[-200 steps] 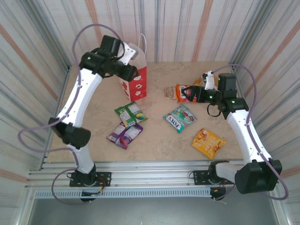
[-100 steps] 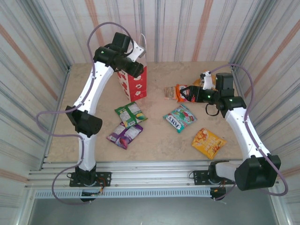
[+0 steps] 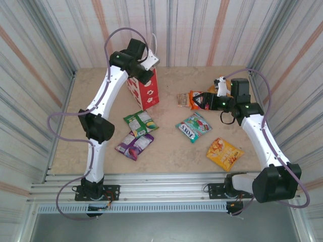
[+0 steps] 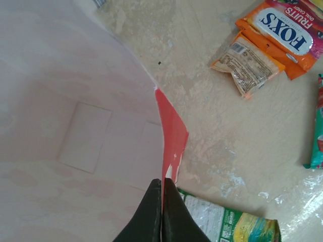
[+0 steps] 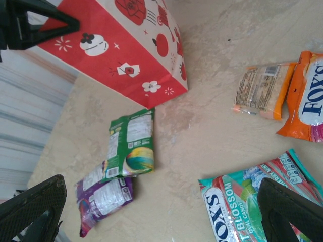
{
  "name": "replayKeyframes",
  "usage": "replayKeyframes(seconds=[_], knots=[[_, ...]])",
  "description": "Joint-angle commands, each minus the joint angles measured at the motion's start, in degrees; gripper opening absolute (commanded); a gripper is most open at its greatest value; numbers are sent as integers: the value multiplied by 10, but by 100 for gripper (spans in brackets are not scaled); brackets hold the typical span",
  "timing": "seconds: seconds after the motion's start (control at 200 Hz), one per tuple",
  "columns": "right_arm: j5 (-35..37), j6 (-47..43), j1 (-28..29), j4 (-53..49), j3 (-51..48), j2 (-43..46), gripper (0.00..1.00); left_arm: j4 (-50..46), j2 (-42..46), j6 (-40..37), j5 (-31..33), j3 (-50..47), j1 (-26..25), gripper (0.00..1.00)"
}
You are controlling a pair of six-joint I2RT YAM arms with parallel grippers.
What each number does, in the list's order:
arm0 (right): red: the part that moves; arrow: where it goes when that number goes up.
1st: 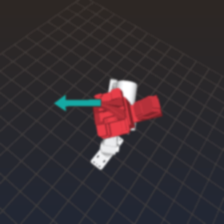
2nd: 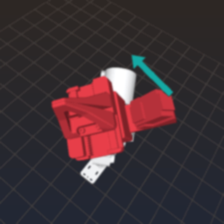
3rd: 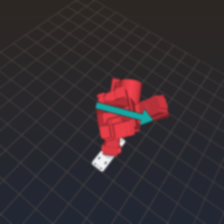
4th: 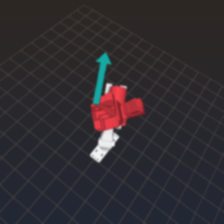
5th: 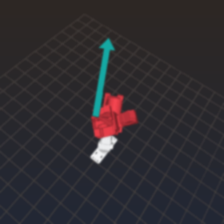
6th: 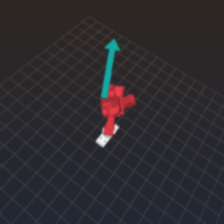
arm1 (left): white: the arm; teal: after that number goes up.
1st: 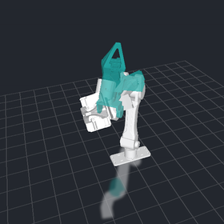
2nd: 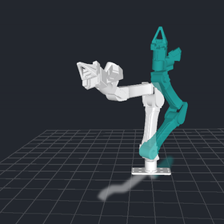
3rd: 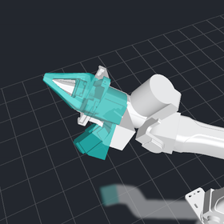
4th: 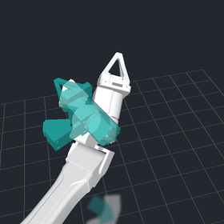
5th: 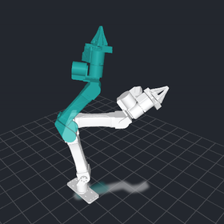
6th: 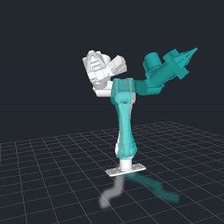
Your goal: Place the snacks into the paper bag
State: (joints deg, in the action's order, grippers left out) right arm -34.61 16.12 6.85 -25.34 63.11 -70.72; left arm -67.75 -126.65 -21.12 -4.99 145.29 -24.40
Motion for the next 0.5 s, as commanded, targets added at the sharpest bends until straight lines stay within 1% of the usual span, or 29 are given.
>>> replayKeyframes(seconds=[0.0, 0.145, 0.175, 0.286, 0.386, 0.496], knots=[[-12, 7, 4, 2, 0, 1, 99, -35, 30, -49, 22, 21, 3, 1], [-13, 8, 7, 3, 3, 1, 99, -69, 62, -115, 34, 6, 19, 0], [-12, 8, 8, 4, 3, 1, 99, -73, 88, -132, 38, -5, 22, 0], [-10, 9, 16, 6, 6, -3, 99, -61, 151, -180, 40, -78, 39, 0], [-7, 9, 27, 7, 10, -9, 99, -46, 213, -214, 20, -151, 60, 0], [-4, 9, 41, 9, 15, -15, 99, -42, 272, -250, 15, -216, 78, 0]])
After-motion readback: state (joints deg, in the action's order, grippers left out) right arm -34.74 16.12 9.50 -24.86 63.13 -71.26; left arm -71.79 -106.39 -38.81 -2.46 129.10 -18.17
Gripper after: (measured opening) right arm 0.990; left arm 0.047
